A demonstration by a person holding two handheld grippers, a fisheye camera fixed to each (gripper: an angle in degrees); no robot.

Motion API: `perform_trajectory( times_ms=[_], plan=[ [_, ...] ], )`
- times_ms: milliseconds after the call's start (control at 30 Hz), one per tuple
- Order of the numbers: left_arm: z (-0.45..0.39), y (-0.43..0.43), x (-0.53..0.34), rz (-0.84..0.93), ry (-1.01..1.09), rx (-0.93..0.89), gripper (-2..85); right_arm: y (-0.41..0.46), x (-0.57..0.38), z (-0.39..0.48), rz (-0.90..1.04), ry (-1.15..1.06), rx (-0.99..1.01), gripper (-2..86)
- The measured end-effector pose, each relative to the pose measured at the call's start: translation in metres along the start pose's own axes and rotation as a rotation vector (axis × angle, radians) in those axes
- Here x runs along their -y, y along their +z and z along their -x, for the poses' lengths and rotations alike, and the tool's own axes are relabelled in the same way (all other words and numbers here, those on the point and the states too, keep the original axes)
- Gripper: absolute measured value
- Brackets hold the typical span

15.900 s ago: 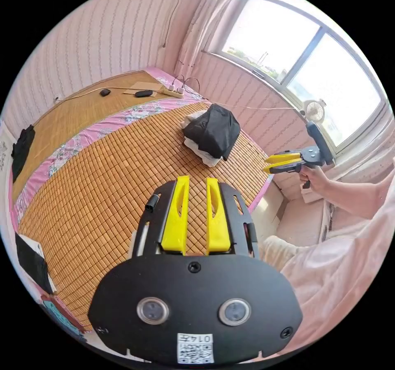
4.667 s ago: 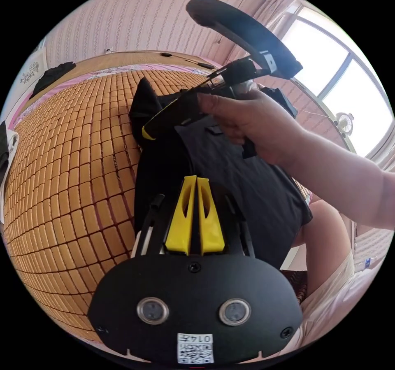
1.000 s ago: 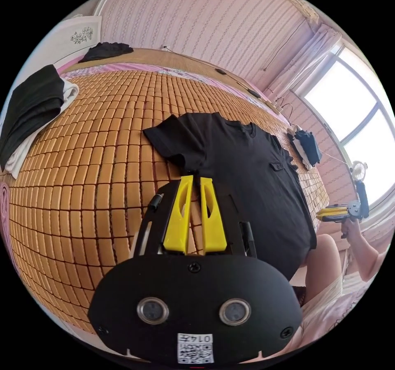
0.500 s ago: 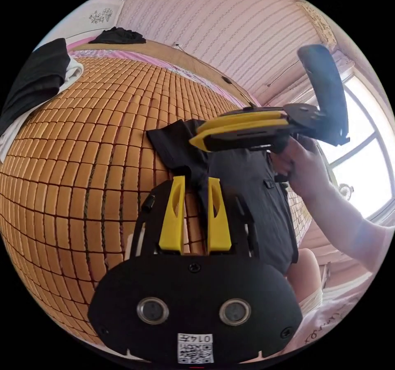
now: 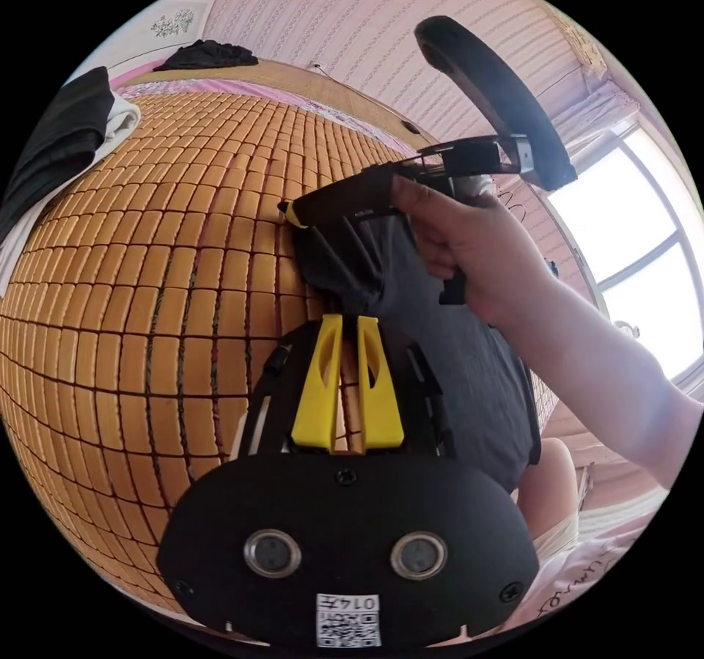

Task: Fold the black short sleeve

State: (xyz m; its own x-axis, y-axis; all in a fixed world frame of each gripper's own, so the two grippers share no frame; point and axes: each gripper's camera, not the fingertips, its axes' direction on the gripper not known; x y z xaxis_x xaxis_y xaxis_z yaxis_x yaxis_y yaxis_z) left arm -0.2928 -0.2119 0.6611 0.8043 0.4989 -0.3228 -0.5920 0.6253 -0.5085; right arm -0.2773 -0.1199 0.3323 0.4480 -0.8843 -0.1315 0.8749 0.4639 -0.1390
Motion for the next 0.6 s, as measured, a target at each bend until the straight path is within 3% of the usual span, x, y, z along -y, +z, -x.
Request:
perform_trajectory(
  times_ms=[233, 433, 600],
  plan=[
    [-0.029, -0.037, 0.011, -0.038, 0.218, -0.123, 5.6, -0.083, -0.092, -0.067, -0.284, 0.183, 0.136, 1.4],
    [-0.053, -0.044, 0.014, 0.009, 0.345, -0.145, 6.8, -0.071, -0.175, -0.114, -0.083, 0.304, 0.016, 4.0],
    [-0.065, -0.043, 0.022, 0.046, 0.368, -0.114, 7.3, -0.063, -0.165, -0.109, -0.042, 0.234, 0.012, 6.2]
  ],
)
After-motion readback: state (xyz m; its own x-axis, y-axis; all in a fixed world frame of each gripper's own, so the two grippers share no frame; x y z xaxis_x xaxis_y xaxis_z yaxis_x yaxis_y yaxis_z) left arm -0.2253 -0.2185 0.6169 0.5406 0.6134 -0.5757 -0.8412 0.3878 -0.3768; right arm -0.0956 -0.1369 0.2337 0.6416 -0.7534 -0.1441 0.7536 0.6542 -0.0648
